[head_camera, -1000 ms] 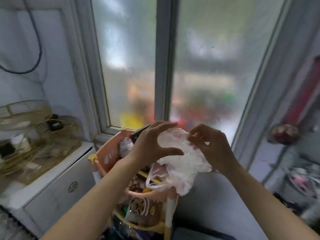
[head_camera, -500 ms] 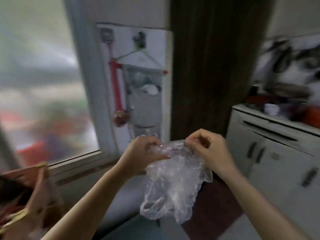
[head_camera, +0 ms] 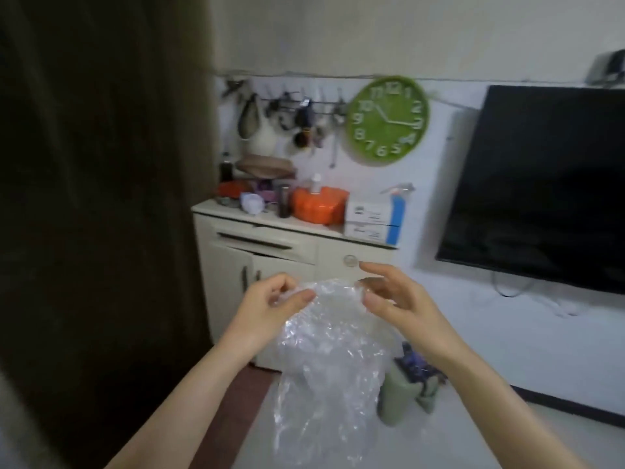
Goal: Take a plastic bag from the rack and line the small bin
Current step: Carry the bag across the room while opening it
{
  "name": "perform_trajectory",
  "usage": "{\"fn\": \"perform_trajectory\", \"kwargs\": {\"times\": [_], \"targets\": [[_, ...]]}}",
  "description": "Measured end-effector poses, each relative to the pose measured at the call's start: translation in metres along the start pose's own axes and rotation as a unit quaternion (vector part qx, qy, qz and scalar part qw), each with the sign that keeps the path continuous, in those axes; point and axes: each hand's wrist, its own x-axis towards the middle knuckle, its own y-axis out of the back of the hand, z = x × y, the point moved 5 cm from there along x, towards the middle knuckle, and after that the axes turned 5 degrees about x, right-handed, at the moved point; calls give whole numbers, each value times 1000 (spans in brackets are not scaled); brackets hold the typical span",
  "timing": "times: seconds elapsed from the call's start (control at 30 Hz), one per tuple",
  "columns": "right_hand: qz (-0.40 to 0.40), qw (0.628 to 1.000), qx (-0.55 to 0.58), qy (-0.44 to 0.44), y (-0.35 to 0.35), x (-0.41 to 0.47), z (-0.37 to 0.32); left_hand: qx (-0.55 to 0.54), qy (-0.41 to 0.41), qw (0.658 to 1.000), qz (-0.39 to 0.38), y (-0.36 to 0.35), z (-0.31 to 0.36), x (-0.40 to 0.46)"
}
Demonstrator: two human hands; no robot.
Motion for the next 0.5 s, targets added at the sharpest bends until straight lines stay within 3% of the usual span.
{"fn": "perform_trajectory", "kwargs": {"times": [0.17,0.33,0.5], "targets": [[104,992,28,-71,112,-17,50,-56,-20,997,-57,-110,-4,70],[271,962,-2,-31,202,-24,75,-69,-37,986,-150,-215,-7,126],[372,924,-84,-16,285,-21,94,-81,-76,970,-216,-298,-15,191]]}}
